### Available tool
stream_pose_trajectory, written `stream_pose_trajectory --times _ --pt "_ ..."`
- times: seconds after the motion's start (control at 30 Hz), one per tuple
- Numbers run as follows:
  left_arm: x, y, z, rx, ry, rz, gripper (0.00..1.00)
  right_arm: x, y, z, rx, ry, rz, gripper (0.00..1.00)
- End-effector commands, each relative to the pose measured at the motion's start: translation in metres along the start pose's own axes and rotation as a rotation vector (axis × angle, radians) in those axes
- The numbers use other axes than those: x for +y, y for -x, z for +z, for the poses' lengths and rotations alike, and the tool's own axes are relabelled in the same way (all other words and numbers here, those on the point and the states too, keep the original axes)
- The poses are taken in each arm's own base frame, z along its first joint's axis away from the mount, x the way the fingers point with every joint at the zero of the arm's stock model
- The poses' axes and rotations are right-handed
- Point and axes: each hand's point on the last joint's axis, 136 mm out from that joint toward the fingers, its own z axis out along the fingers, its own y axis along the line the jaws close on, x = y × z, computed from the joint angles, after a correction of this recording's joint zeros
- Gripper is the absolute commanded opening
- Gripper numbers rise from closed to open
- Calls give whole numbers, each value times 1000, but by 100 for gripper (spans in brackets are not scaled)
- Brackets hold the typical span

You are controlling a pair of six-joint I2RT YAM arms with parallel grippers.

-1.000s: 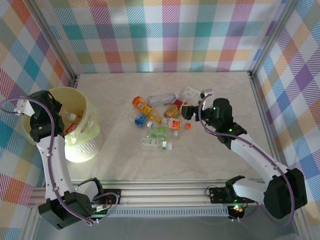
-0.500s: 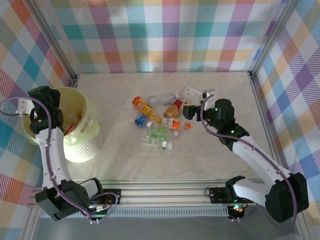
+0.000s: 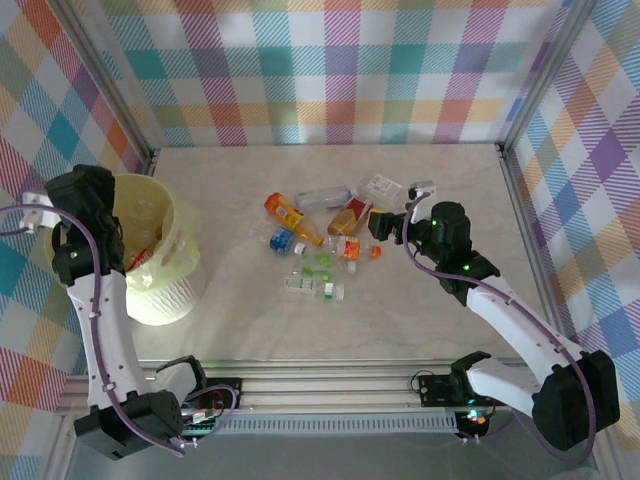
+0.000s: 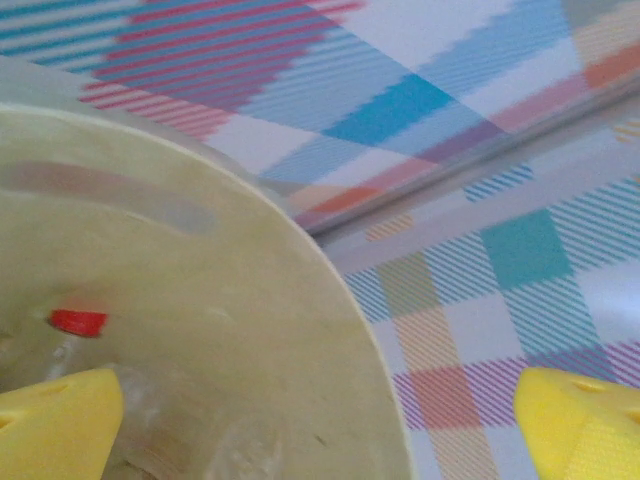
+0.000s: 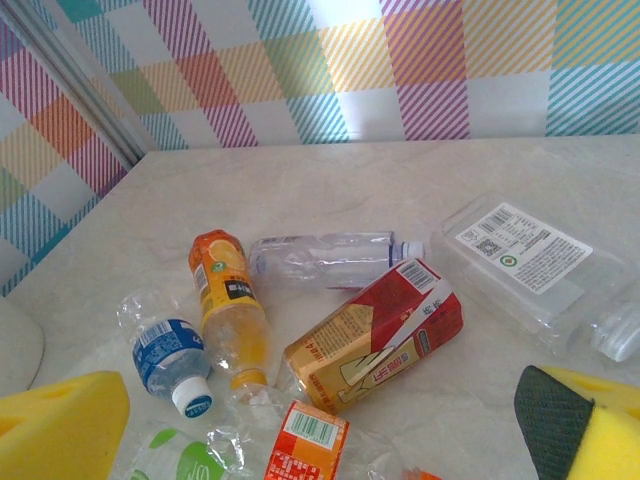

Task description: Put the plastic bottles in the bin

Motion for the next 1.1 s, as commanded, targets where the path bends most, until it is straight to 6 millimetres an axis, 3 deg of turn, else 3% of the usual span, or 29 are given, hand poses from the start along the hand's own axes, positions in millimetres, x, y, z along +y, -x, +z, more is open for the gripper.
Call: stream_pose_trajectory --times 0.0,0.33,0.47,0.63,0.8,1.07 --pt "-34 -16 -24 45 -103 99 100 -4 5 0 -35 -23 38 100" --pt "-99 -99 -59 110 -252 362 100 -4 0 -1 -8 -28 65 100" --pt "-123 -143 -76 85 -268 535 100 -9 -1 -4 -1 -54 100 100" --pt "-142 -217 -88 169 -325 645 100 -9 -9 -13 29 -57 140 100" --pt "-141 -288 -86 279 -330 735 100 -12 -19 -18 67 -76 178 100" --pt "-99 -368 -46 425 -181 834 100 -29 -36 -16 94 -168 245 100"
